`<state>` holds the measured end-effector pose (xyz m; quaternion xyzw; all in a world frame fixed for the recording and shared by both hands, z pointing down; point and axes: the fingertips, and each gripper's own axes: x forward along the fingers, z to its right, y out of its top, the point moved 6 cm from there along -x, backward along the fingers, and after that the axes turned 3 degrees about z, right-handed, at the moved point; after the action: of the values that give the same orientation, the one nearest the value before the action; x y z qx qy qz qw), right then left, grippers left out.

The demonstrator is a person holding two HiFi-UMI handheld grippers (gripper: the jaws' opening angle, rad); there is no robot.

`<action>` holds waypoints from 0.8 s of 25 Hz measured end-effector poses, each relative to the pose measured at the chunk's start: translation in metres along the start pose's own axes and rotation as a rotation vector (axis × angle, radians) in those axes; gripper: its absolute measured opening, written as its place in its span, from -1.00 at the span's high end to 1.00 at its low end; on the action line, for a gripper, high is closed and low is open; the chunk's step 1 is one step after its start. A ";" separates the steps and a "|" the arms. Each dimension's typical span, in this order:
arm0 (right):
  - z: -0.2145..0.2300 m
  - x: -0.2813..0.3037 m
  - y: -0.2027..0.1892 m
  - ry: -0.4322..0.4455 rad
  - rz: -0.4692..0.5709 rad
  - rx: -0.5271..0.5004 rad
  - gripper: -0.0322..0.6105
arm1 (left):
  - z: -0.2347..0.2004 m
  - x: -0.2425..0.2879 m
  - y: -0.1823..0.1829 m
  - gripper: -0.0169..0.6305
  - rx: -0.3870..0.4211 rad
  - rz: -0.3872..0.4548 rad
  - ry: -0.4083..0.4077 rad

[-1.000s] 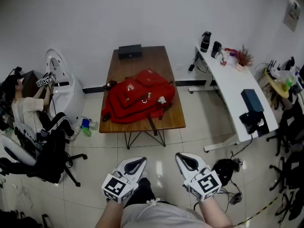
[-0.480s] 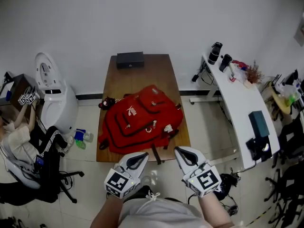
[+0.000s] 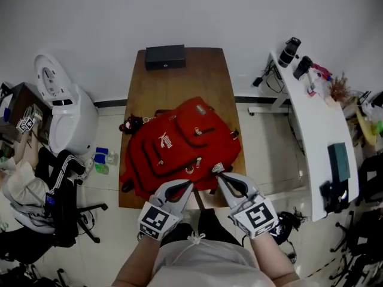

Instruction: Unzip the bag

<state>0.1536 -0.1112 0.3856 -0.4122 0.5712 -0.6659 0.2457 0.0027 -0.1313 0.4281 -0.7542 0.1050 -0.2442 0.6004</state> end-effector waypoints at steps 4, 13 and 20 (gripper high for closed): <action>0.025 0.022 -0.026 0.060 -0.087 0.047 0.88 | -0.017 0.031 -0.027 0.93 -0.057 -0.077 0.073; 0.065 0.062 -0.077 0.124 -0.195 0.141 0.88 | -0.041 0.085 -0.080 0.58 -0.194 -0.194 0.199; 0.077 0.073 -0.087 0.132 -0.216 0.130 0.88 | -0.050 0.102 -0.093 0.67 -0.203 -0.275 0.218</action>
<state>0.1901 -0.1929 0.4896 -0.4099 0.4941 -0.7496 0.1609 0.0526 -0.1963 0.5500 -0.7872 0.0895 -0.3921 0.4676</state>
